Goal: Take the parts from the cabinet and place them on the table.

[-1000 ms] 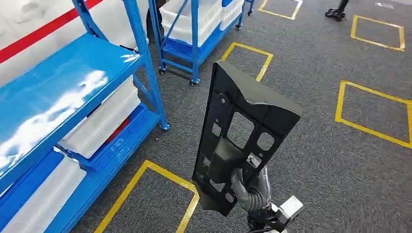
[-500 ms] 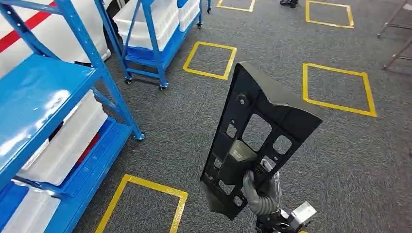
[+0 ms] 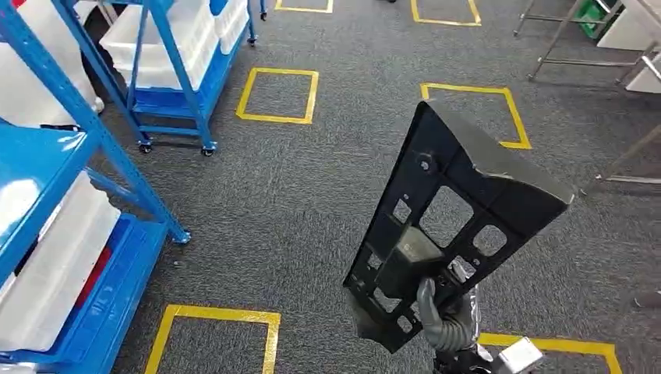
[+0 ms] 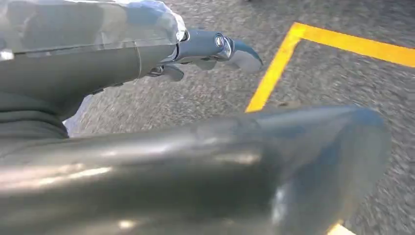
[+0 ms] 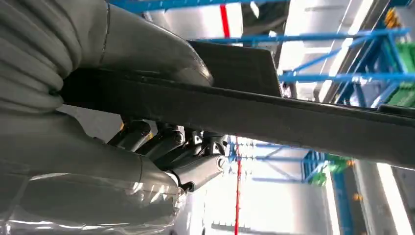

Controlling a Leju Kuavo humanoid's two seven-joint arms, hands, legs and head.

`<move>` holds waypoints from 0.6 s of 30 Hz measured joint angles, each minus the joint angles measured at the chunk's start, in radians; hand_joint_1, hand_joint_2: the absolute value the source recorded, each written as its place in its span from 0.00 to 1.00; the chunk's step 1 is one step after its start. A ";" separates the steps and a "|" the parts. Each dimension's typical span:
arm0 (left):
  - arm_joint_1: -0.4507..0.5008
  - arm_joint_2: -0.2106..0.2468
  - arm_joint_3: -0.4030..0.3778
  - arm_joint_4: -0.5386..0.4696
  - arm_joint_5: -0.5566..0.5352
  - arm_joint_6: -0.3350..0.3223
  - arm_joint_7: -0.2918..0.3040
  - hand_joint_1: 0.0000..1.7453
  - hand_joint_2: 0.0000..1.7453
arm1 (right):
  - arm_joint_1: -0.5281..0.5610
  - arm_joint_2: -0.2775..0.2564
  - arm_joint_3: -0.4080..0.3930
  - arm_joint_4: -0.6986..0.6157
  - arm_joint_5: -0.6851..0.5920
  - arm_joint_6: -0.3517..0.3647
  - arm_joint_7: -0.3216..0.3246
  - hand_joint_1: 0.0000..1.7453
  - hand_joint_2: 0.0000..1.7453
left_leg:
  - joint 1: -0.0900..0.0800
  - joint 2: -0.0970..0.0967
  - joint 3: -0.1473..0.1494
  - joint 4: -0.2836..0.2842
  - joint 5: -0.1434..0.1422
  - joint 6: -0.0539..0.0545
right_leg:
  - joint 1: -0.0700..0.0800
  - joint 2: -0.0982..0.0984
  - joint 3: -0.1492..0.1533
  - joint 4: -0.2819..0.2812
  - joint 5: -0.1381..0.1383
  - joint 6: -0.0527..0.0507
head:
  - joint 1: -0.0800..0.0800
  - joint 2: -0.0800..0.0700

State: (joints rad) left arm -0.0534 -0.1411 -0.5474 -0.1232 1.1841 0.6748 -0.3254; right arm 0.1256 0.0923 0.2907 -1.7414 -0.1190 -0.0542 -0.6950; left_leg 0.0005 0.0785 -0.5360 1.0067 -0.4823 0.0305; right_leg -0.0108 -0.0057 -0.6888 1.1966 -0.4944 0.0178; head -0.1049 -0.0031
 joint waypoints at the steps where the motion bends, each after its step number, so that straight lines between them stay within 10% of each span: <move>1: -0.001 0.000 0.000 -0.001 0.000 -0.001 0.000 0.00 0.00 | 0.000 -0.001 -0.004 -0.001 -0.001 0.001 0.000 1.00 1.00 | -0.001 0.009 0.003 0.000 -0.002 -0.001 | 0.004 -0.019 0.047 -0.080 0.031 -0.007 | 0.000 0.000; 2: -0.001 0.000 -0.001 -0.003 -0.001 -0.001 0.000 0.00 0.00 | 0.000 -0.001 -0.009 -0.007 -0.002 0.002 0.000 1.00 1.00 | -0.002 0.021 0.009 0.000 -0.006 -0.005 | 0.018 -0.083 0.099 -0.178 0.037 -0.021 | 0.000 0.000; 7: -0.005 -0.001 -0.003 -0.011 0.000 -0.002 -0.001 0.00 0.00 | 0.017 -0.003 -0.030 -0.018 -0.003 0.008 -0.001 1.00 1.00 | -0.009 0.069 0.023 -0.004 -0.020 -0.033 | 0.015 -0.026 0.109 -0.199 0.049 -0.042 | 0.000 0.000; 10: -0.001 0.001 -0.003 -0.011 0.000 -0.009 -0.006 0.00 0.00 | 0.021 -0.004 -0.034 -0.023 -0.002 0.009 -0.003 1.00 1.00 | 0.004 -0.061 -0.046 0.161 -0.115 -0.042 | 0.008 0.008 0.114 -0.206 0.054 -0.050 | 0.000 0.000; 13: 0.001 0.005 -0.003 -0.011 0.001 -0.026 -0.012 0.00 0.00 | 0.037 -0.004 -0.044 -0.025 0.004 0.009 -0.002 1.00 1.00 | 0.006 -0.072 -0.131 0.318 -0.152 -0.050 | 0.008 0.053 0.114 -0.202 0.053 -0.051 | 0.000 0.000; 16: 0.001 0.009 -0.002 -0.011 0.005 -0.048 -0.019 0.00 0.00 | 0.050 -0.004 -0.055 -0.029 0.012 0.010 -0.002 1.00 1.00 | 0.015 -0.091 -0.047 0.108 -0.012 -0.052 | 0.005 0.104 0.116 -0.190 0.047 -0.042 | 0.000 0.000; 18: 0.006 0.012 -0.002 -0.011 0.010 -0.062 -0.021 0.00 0.00 | 0.051 -0.004 -0.063 -0.035 0.013 0.011 -0.002 1.00 1.00 | 0.025 -0.193 -0.014 0.012 -0.001 -0.051 | 0.008 0.128 0.100 -0.169 0.040 -0.029 | 0.000 0.000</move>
State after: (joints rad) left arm -0.0476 -0.1293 -0.5497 -0.1343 1.1936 0.6130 -0.3467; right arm 0.1767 0.0885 0.2278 -1.7761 -0.1061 -0.0431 -0.6966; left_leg 0.0258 -0.1143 -0.5502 1.0191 -0.4832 -0.0207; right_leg -0.0023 0.1226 -0.5888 1.0275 -0.4543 -0.0108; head -0.1053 -0.0031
